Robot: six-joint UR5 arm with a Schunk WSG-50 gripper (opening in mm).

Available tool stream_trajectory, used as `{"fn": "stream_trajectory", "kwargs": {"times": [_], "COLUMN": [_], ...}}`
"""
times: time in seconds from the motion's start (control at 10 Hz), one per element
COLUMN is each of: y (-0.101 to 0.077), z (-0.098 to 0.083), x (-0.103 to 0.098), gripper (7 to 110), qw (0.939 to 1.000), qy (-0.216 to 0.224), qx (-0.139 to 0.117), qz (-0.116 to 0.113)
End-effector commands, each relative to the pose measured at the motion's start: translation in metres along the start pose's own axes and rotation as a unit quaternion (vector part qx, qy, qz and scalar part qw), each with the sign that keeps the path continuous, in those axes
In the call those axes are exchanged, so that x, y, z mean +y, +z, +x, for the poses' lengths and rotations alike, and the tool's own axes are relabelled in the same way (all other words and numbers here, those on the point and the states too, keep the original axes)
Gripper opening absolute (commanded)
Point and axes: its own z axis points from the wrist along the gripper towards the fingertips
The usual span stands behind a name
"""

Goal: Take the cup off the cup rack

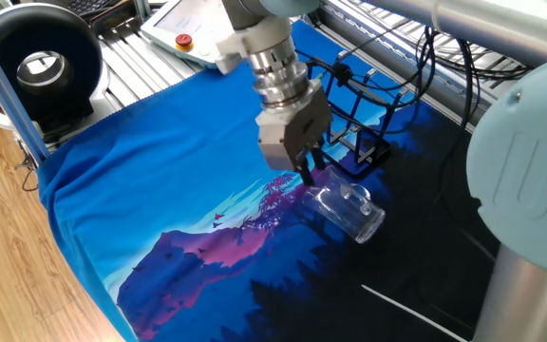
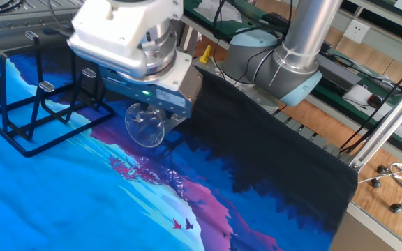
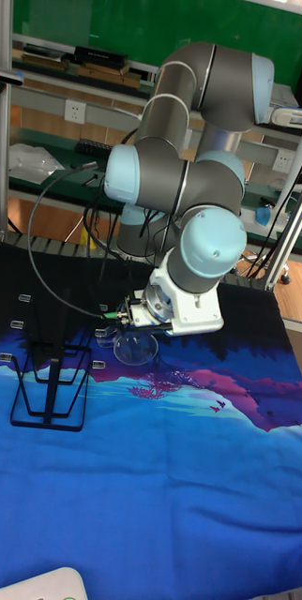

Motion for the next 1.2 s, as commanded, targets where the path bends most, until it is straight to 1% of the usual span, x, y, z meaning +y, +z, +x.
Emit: {"fn": "stream_trajectory", "kwargs": {"times": [0.0, 0.1, 0.3, 0.5, 0.6, 0.7, 0.8, 0.9, 1.1], "y": [0.011, 0.011, 0.009, 0.015, 0.018, 0.021, 0.023, 0.024, 0.027], "z": [0.012, 0.009, -0.005, -0.024, -0.032, -0.032, -0.017, -0.002, 0.009], "x": [0.010, 0.007, 0.003, 0.011, 0.015, 0.018, 0.022, 0.026, 0.028], "gripper": [44, 44, 44, 44, 44, 44, 44, 44, 44], "qw": [0.9995, 0.9996, 0.9995, 0.9986, 0.9984, 0.9986, 0.9985, 0.9967, 0.9953], "qy": [-0.021, -0.022, -0.033, -0.047, -0.049, -0.049, -0.051, -0.064, -0.067], "qx": [0.019, 0.015, -0.004, -0.023, -0.025, -0.019, 0.011, 0.039, 0.060], "qz": [-0.016, -0.008, 0.000, -0.009, -0.010, -0.010, -0.019, -0.032, -0.036]}}
